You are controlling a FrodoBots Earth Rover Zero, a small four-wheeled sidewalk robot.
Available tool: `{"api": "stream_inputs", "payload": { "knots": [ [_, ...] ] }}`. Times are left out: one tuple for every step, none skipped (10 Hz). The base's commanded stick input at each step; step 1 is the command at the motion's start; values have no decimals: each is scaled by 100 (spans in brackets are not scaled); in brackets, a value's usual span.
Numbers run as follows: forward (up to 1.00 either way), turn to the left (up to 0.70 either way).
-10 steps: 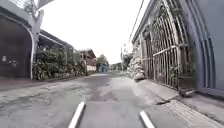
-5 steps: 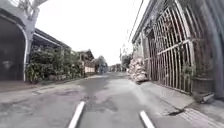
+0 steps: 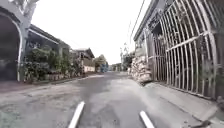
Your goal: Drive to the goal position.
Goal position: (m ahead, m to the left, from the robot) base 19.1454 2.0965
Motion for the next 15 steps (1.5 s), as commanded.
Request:
{"api": "stream_inputs", "payload": {
  "knots": [
    [85, -2],
    [85, -34],
    [85, -34],
    [85, -34],
    [85, -24],
    [85, 4],
    [85, 0],
    [85, 0],
    [85, 0],
    [85, 0],
    [85, 0],
    [85, 0],
    [85, 0],
    [85, 0],
    [85, 0]
  ]
}}
